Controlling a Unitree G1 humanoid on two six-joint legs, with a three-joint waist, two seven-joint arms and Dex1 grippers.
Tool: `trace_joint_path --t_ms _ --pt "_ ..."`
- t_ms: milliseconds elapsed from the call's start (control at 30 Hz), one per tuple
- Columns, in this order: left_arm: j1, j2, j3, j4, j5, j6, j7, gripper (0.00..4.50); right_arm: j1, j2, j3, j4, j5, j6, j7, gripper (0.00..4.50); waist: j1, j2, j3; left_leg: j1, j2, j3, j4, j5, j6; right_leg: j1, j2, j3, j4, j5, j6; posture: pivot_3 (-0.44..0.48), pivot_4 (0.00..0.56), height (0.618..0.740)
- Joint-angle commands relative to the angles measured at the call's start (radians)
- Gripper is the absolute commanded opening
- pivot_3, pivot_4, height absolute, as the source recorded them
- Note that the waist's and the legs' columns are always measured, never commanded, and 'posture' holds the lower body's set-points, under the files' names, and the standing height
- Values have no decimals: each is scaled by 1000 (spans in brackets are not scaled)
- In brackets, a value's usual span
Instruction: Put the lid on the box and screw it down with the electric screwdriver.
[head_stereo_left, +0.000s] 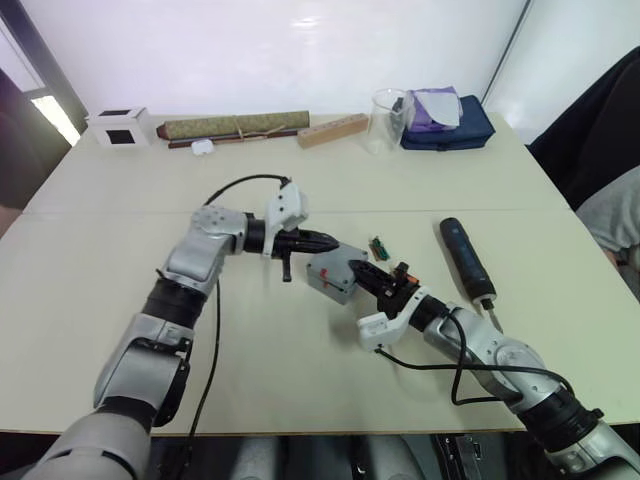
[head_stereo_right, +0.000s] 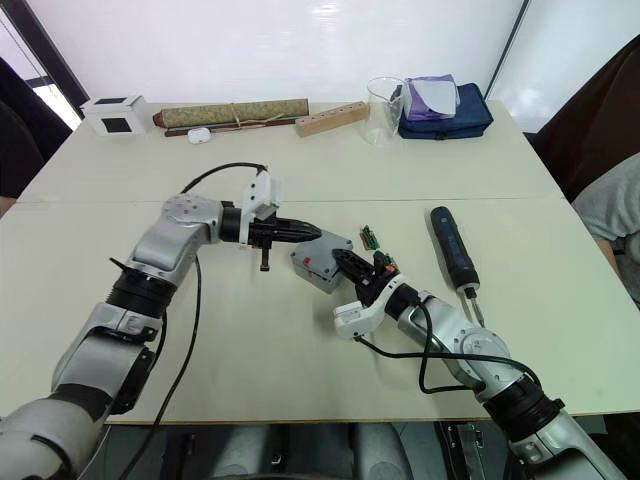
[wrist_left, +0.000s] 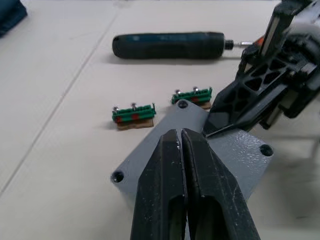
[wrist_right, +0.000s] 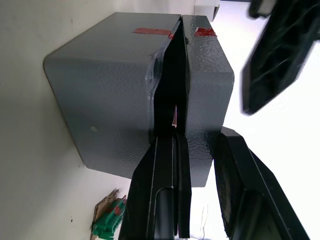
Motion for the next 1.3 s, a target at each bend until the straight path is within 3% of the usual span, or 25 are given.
trace_joint_path --t_ms 33,100,167,300,467,700,867,1133,1300 --pt "11 -5 -41 17 50 -69 -17 55 26 -18 13 35 -26 -15 22 468 0 0 0 0 0 0 0 0 0 0 0 0 0 0 0 0 150 736" --pt "21 -6 -54 23 66 -86 -21 55 27 -18 13 34 -26 -18 21 468 1 0 0 0 0 0 0 0 0 1 0 0 0 0 0 0 150 736" --pt "26 -1 -61 27 81 -99 -25 0 28 -22 11 29 -30 -24 14 1458 2 0 0 4 0 0 0 0 0 5 0 0 -1 0 0 0 150 736" --pt "41 11 -74 39 102 -110 -32 0 43 -33 -13 11 6 -50 6 2763 -1 -1 -3 19 0 -1 -3 -1 1 21 0 -1 -5 -1 0 0 150 736" --pt "49 18 -105 60 143 -128 -30 0 68 -83 -49 -28 25 -140 -62 4425 1 -2 -7 23 0 -1 -3 -1 1 25 0 -1 -7 -1 0 0 150 736" --pt "68 45 -153 51 183 -129 -55 0 84 -150 -113 -37 67 -232 -98 4477 -4 -3 -8 29 0 0 -5 -1 2 31 0 0 -9 -3 -2 0 150 736" --pt "59 28 -146 75 204 -116 -3 0 75 -135 -159 -22 186 -239 -43 4477 -4 -3 -10 29 0 -1 -6 -1 2 31 0 0 -9 -3 -2 0 150 736" --pt "61 0 -114 39 161 -38 27 0 99 -29 -169 -96 581 -43 312 4477 -2 -3 -10 30 0 -1 -6 -1 2 32 0 0 -10 -2 0 0 150 736" --pt "107 -2 -115 -70 120 41 0 0 113 31 -183 -141 639 80 402 4477 -2 -3 -10 29 1 -1 -6 -1 2 32 0 0 -10 -3 -2 0 150 736"
